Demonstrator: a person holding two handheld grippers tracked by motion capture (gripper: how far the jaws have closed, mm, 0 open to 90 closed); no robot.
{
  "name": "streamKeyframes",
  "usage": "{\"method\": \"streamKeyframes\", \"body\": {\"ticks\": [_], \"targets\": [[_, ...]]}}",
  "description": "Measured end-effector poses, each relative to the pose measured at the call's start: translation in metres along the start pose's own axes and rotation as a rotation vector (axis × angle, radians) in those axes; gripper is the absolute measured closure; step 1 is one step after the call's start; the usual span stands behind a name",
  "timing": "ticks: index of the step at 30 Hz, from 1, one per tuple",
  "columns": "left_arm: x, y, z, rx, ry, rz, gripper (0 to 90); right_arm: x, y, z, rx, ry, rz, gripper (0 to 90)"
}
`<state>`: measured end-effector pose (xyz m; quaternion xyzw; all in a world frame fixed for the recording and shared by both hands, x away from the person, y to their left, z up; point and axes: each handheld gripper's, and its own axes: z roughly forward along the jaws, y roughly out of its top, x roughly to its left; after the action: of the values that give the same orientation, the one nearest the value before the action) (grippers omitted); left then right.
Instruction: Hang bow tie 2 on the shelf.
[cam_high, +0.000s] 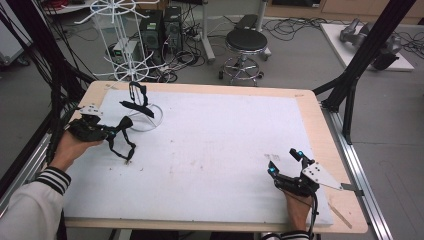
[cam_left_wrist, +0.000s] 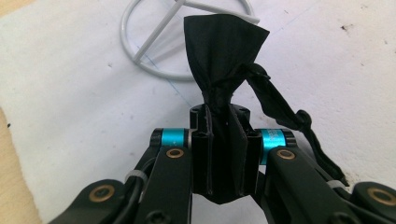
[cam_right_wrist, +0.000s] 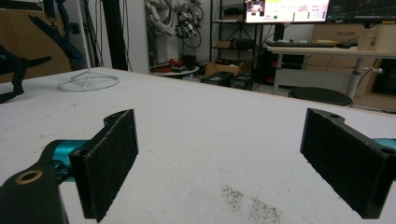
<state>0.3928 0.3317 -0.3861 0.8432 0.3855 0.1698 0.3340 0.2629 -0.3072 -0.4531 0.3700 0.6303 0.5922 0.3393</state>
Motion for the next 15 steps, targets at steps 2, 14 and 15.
{"method": "streamKeyframes", "body": {"ticks": [2,14,15], "targets": [[0.001,-0.002,-0.005,-0.036,-0.005,-0.011,79.8,0.000,0.000,0.000,0.000,0.000,0.001,10.7],[0.004,-0.005,-0.027,-0.138,0.014,-0.009,79.7,0.000,0.000,0.000,0.005,0.001,0.008,10.7],[0.004,-0.005,-0.027,-0.148,0.013,-0.012,79.8,0.000,0.000,0.000,0.002,0.001,0.006,10.7]]}}
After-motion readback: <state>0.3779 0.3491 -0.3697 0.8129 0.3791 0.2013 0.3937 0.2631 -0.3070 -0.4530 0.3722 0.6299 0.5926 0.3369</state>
